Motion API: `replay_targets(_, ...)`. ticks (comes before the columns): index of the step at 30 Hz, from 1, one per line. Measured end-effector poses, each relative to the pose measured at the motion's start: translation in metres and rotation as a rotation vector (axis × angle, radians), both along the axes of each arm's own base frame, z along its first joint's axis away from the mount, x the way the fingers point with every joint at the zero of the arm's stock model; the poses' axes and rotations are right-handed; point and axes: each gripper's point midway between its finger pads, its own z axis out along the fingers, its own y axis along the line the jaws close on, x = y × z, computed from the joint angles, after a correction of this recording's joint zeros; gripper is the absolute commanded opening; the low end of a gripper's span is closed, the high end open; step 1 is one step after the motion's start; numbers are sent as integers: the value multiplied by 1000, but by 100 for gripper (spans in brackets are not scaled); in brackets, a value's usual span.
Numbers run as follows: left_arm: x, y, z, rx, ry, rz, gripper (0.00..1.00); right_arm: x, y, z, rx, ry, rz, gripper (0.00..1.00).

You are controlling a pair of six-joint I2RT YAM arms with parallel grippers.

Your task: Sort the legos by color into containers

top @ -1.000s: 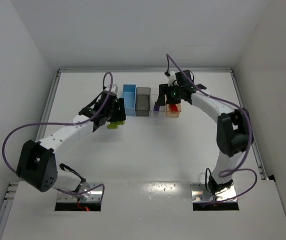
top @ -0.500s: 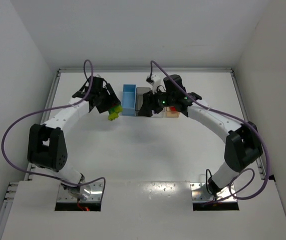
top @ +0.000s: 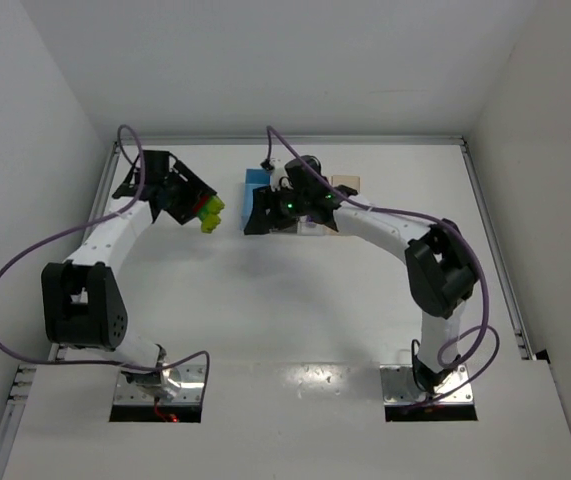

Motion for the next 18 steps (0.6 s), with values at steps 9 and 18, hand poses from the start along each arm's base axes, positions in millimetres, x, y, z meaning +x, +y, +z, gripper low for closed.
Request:
replay_targets(9, -12, 56, 16, -5, -48, 185, 0, 6, 80, 15, 54, -25, -15, 64)
replay_targets(18, -24, 72, -1, -76, 3, 234, 0, 18, 129, 10, 84, -60, -33, 65)
